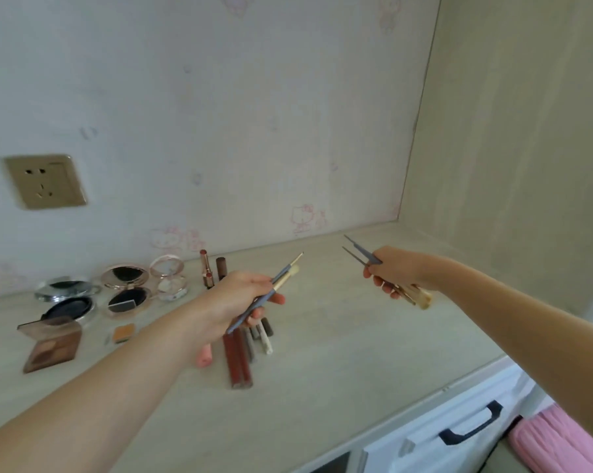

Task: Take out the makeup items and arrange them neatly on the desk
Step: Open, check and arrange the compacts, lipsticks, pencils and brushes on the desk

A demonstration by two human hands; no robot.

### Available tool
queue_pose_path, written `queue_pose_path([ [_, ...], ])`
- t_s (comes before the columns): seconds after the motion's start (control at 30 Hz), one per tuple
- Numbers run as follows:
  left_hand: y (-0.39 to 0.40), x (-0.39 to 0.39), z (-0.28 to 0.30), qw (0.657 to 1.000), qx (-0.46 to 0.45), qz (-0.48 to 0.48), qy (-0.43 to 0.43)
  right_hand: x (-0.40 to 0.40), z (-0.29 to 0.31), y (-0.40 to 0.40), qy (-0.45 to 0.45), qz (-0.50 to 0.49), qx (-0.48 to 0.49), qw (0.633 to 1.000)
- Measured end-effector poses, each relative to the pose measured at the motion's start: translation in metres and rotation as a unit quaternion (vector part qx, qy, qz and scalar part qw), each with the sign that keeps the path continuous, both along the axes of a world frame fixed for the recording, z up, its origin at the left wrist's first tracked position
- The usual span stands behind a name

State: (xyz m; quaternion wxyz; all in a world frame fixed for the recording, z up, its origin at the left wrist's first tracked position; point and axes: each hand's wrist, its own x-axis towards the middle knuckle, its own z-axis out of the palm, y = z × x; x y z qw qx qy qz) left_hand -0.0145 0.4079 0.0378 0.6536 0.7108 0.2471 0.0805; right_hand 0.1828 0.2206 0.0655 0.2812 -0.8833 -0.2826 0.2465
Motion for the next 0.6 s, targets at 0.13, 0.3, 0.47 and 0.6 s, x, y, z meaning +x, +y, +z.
queue_pose_path([
  [0.13, 0.013, -0.059, 0.003, 0.994, 0.11, -0.025, 0.003, -0.04, 0.001, 0.026, -0.009, 0.058, -0.003, 0.998],
  [0.3, 0.032, -0.123, -0.002, 0.967, 0.245, -0.064, 0.014, -0.086, 0.004, 0.052, -0.023, 0.115, -0.001, 0.993],
  [0.47, 0.051, -0.18, -0.017, 0.926, 0.367, -0.071, 0.05, -0.124, 0.009, 0.078, -0.047, 0.171, -0.009, 0.984],
  [0.6, 0.055, -0.217, -0.033, 0.898, 0.433, -0.06, 0.048, -0.152, 0.008, 0.101, -0.063, 0.221, -0.018, 0.973],
])
